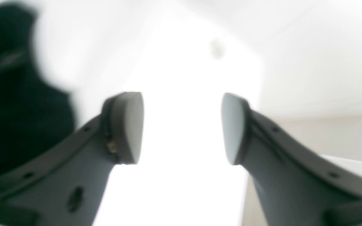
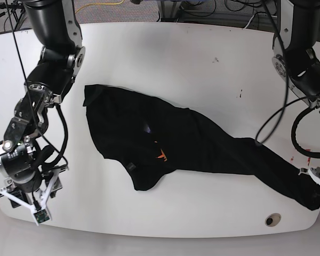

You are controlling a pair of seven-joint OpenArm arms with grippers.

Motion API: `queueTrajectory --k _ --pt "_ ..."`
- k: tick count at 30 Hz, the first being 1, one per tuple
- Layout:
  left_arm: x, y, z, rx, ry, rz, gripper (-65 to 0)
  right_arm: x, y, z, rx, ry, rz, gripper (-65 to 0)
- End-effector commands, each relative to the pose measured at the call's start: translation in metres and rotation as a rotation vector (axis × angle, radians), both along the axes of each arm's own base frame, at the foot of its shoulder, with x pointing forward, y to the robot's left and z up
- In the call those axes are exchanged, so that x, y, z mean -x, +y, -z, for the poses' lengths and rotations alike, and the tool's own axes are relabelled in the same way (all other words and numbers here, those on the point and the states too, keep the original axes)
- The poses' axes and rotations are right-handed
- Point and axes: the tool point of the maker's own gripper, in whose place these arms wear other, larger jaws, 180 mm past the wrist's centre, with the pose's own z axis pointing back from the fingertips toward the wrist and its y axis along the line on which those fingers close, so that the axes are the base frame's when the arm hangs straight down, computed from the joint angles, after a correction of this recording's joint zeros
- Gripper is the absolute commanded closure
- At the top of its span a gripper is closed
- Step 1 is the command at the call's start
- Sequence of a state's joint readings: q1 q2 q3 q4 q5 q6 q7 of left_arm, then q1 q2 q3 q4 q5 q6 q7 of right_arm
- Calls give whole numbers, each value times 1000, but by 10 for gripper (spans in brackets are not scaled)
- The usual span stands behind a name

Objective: Fold the T-shirt properly
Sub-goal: 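Drag the grasped fabric with the right gripper away from the left gripper, then release and regrasp the shirt fabric with the right gripper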

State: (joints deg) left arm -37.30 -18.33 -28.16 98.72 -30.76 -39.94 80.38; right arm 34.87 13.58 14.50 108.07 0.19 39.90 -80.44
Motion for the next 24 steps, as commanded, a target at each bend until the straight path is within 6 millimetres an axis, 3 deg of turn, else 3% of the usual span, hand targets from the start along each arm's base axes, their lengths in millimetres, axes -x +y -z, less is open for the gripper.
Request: queueTrajectory --k 1,2,4,10,14,20,22,24 --pt "-7 1 -16 10 -42 6 -8 -8 1 -31 48 -67 -8 -289" --pt "-12 -3 -15 22 -45 15 -9 -11 5 -40 73 -84 -17 -271" --pt "-11 -2 -7 24 -28 16 -8 -12 14 -36 72 -77 -36 -279" --pt "-6 1 13 25 12 14 -10 -17 51 -11 22 -23 -109 -314" --pt "4 10 26 -15 42 -5 -11 -24 84 21 -65 57 -165 -380" --pt "23 23 49 -48 88 -24 -10 -33 140 71 -238 157 -271 -546" --pt "25 24 53 -46 87 -24 -9 -35 153 81 -277 185 -301 -554" --pt "31 29 65 -33 101 -33 -5 -39 173 102 -392 266 -367 -513"
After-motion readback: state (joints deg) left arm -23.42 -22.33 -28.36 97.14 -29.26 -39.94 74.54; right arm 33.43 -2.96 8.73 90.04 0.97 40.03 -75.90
